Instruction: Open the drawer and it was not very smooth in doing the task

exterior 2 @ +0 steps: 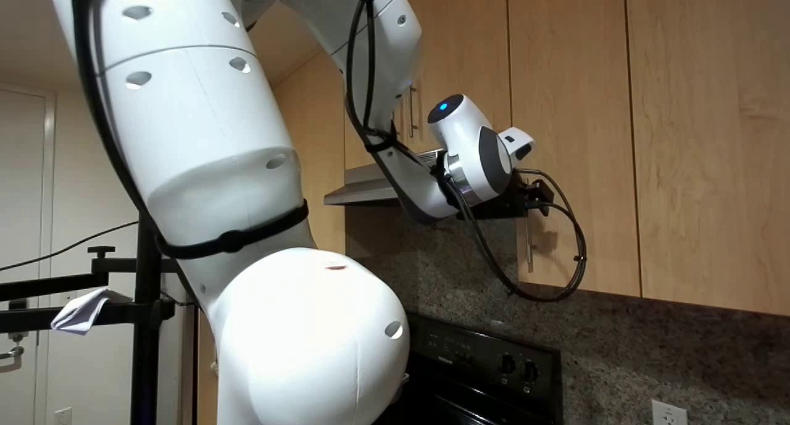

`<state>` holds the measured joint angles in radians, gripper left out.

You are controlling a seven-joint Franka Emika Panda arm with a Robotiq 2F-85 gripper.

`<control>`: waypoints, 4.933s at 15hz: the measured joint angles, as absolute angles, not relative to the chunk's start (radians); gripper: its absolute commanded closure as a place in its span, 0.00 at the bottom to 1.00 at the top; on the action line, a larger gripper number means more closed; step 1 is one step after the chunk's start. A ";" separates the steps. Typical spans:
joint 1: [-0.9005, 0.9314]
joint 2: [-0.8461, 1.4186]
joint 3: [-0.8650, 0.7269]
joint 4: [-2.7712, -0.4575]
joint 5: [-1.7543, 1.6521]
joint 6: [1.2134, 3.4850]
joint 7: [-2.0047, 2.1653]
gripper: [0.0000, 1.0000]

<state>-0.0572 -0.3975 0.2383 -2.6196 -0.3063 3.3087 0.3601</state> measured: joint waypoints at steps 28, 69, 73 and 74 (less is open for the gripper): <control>-0.008 -0.168 0.216 -2.437 -0.278 3.300 0.345 0.92; 0.607 -0.290 -0.502 -2.590 -0.599 3.443 0.305 0.92; 0.789 -0.393 -0.716 -2.607 -0.743 3.365 0.306 0.92; 0.836 -0.426 -0.765 -2.609 -0.768 3.332 0.306 0.92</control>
<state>0.8358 -0.4262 -0.7649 -2.6086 -0.7685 3.3324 0.3058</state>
